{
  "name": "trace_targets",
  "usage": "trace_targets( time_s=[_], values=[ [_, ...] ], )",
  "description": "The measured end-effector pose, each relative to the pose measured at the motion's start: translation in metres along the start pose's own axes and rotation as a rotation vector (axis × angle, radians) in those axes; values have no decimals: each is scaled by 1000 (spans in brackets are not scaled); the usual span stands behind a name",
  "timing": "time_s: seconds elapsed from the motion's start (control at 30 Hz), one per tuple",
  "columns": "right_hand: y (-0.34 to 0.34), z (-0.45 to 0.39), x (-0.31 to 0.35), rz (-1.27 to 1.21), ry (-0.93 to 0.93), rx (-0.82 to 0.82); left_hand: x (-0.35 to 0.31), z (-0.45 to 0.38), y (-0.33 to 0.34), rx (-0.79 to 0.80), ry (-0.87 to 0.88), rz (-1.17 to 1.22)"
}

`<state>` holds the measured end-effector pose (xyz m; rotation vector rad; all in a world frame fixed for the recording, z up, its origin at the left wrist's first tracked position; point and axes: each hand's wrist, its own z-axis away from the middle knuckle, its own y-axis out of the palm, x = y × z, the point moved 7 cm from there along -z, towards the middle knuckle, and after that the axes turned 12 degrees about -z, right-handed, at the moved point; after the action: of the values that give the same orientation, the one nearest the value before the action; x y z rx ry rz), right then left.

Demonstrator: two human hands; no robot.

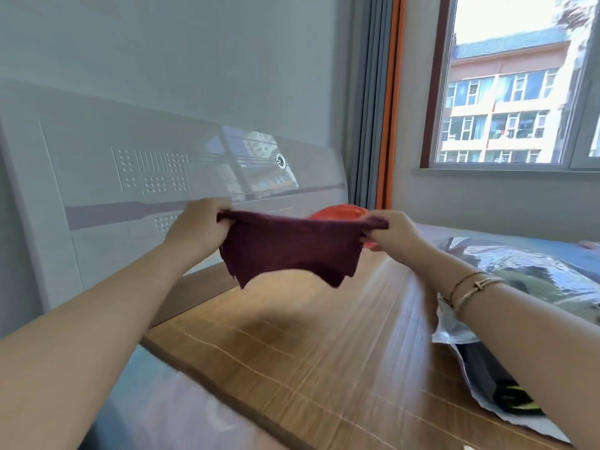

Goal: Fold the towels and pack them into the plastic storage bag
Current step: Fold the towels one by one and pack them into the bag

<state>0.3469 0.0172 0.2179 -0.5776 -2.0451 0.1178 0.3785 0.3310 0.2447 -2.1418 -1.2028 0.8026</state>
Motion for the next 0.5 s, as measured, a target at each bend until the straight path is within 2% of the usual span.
trace_targets(
  time_s=[0.07,0.17,0.23,0.3,0.37,0.5],
  values=[
    [7,23,-21,219,-20,95,12,27,23,151,-16,-64],
    [20,68,-59,378,73,278,30,75,63,413,-3,-70],
    [28,96,-82,389,167,429,40,110,87,617,22,-50],
    [37,120,-92,318,264,562,45,140,99,748,40,-10],
    [41,137,-94,194,359,584,49,157,103,801,19,73],
    [40,149,-93,22,519,503,54,164,103,856,-110,245]
  ],
)
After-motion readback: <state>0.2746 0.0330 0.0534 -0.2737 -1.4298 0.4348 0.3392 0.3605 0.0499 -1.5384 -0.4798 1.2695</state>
